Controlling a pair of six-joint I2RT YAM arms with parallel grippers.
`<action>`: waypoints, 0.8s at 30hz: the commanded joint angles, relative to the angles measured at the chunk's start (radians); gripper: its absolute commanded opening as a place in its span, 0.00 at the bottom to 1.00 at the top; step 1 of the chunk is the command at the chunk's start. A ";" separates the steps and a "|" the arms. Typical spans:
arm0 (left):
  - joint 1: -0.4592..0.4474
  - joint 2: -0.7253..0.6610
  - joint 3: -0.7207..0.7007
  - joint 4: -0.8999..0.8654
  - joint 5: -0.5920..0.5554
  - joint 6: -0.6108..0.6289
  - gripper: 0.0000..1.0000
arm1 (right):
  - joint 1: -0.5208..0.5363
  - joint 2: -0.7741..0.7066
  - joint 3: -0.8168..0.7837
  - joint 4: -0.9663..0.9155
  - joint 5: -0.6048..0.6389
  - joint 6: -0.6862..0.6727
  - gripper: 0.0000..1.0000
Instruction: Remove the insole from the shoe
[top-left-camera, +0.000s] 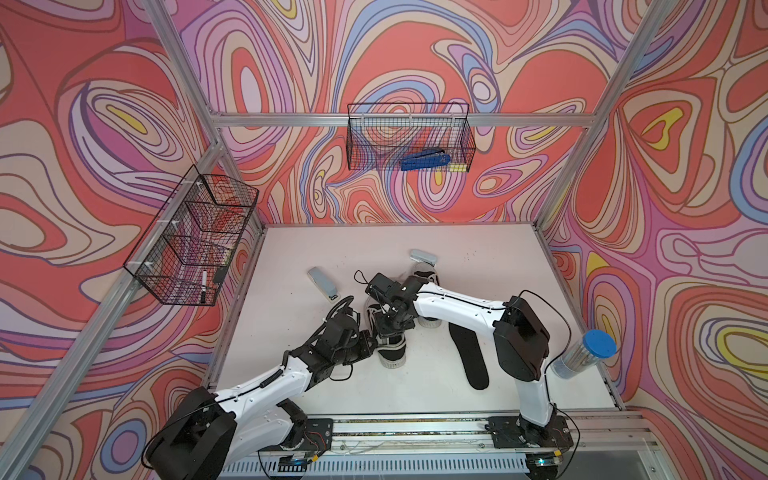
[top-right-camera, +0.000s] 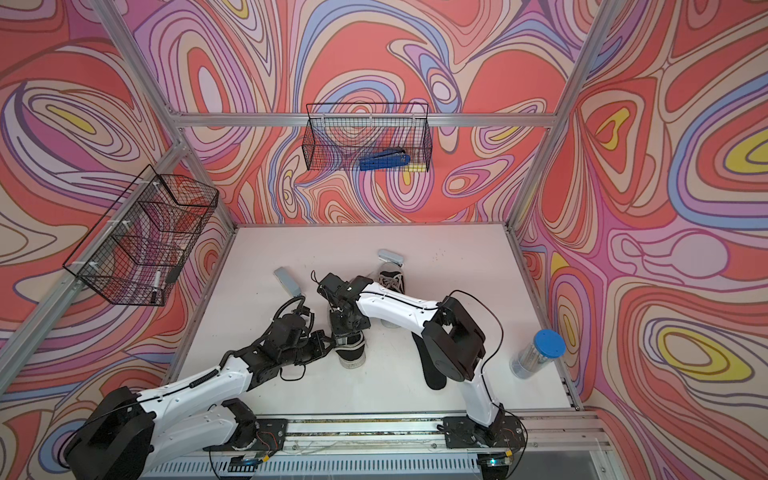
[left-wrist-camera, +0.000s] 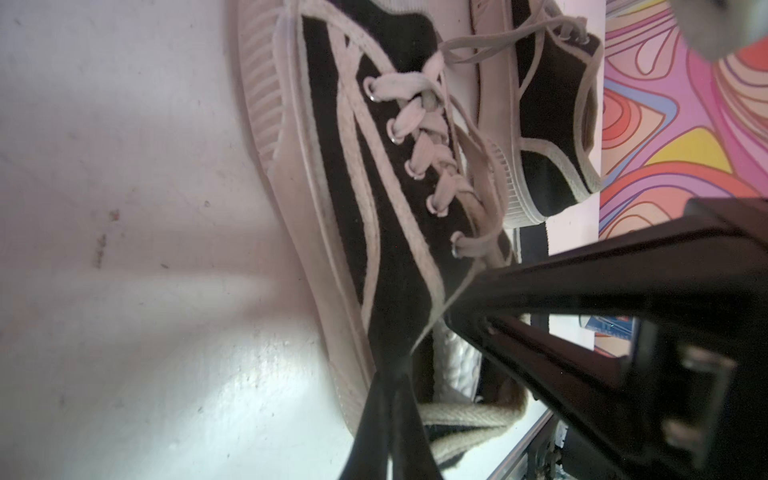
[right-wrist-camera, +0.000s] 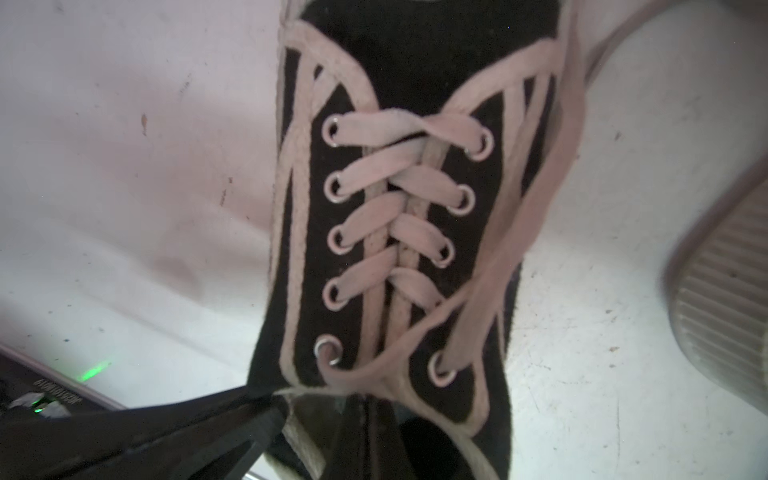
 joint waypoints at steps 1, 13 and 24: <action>0.008 0.024 0.064 -0.160 -0.045 0.112 0.00 | -0.059 -0.083 -0.008 0.044 -0.105 0.045 0.00; -0.116 0.121 0.205 -0.417 -0.195 0.285 0.00 | -0.241 -0.127 -0.048 0.197 -0.479 0.179 0.00; -0.187 0.164 0.229 -0.461 -0.283 0.305 0.00 | -0.267 -0.110 -0.124 0.448 -0.630 0.381 0.00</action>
